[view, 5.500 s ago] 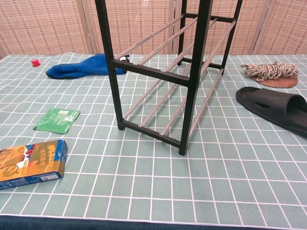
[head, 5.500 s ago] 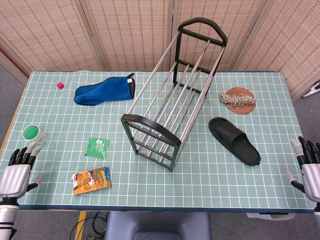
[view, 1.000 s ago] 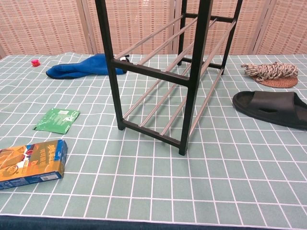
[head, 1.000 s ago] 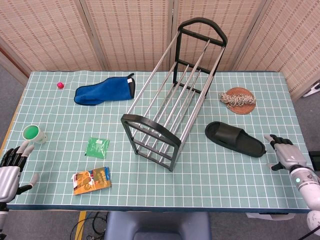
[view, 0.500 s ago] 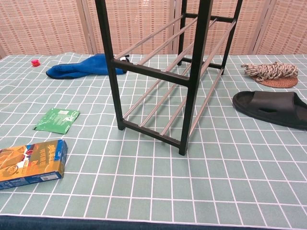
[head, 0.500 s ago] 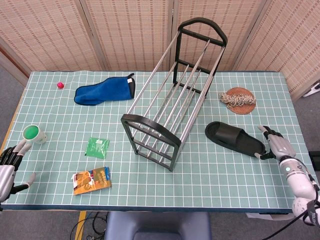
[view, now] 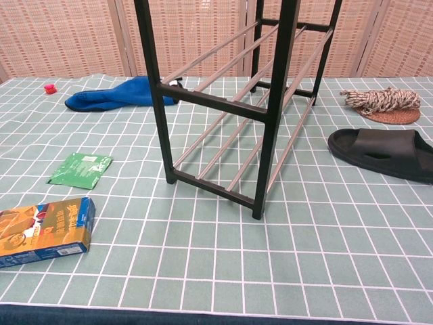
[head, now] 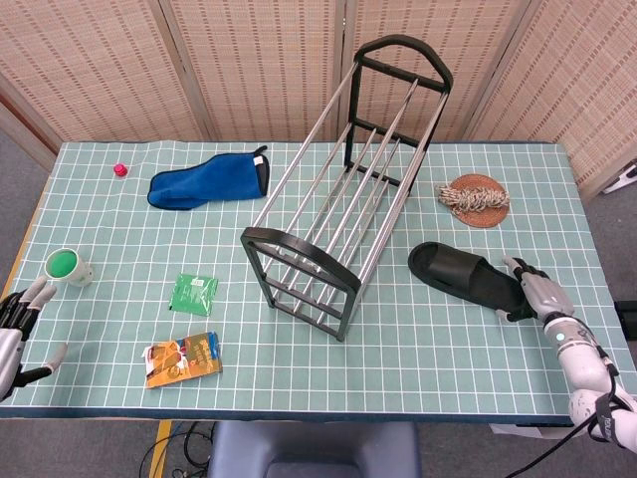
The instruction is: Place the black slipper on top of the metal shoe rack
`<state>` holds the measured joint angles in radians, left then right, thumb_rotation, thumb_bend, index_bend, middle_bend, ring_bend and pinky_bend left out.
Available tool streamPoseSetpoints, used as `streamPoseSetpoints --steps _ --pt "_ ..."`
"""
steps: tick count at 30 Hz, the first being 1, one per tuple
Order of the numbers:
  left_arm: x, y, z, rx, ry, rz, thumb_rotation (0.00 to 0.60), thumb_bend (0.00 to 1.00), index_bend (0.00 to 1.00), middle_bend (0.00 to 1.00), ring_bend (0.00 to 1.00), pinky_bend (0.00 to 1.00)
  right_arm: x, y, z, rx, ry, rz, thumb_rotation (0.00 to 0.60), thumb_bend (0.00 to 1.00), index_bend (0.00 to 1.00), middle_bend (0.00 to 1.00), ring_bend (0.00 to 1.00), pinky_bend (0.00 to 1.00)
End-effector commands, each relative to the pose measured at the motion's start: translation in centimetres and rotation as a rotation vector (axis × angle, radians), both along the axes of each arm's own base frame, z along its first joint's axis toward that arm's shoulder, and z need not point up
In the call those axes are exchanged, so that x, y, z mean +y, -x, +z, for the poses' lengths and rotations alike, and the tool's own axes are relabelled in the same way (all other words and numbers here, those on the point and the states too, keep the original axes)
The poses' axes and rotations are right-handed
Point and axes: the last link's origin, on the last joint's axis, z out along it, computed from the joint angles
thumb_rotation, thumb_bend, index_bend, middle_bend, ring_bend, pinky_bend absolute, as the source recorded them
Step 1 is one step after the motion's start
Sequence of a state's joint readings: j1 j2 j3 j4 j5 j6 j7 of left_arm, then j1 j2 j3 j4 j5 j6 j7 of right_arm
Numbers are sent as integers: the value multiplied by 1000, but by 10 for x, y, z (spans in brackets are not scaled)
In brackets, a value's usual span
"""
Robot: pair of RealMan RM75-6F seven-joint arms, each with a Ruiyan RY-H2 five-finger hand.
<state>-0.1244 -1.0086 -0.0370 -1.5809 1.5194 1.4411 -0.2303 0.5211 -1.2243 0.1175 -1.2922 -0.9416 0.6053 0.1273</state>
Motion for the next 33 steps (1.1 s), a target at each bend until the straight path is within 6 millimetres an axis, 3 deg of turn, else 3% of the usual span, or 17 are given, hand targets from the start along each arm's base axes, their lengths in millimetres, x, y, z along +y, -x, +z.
streamPoseSetpoints --steps 1,14,23,28,33 --pt "-1 0 1 -2 -3 0 600 377 39 0 0 0 -4 -2 -6 -6 -14 6 600 209 0 0 0 0" --pt "-6 0 8 -20 -20 -12 600 378 39 0 0 0 -20 -11 -21 -23 -27 35 600 217 0 0 0 7" --pt "-10 -1 12 -29 -31 -26 600 377 39 0 0 0 -22 -6 -32 -24 -38 29 600 250 0 4 1 192" --pt "-10 0 12 -24 -32 -23 600 377 39 0 0 0 -23 -8 -31 -32 -17 43 600 266 11 112 124 362" --pt "-9 0 11 -22 -31 -21 600 377 39 0 0 0 -23 -10 -26 -43 11 52 600 290 78 171 205 449"
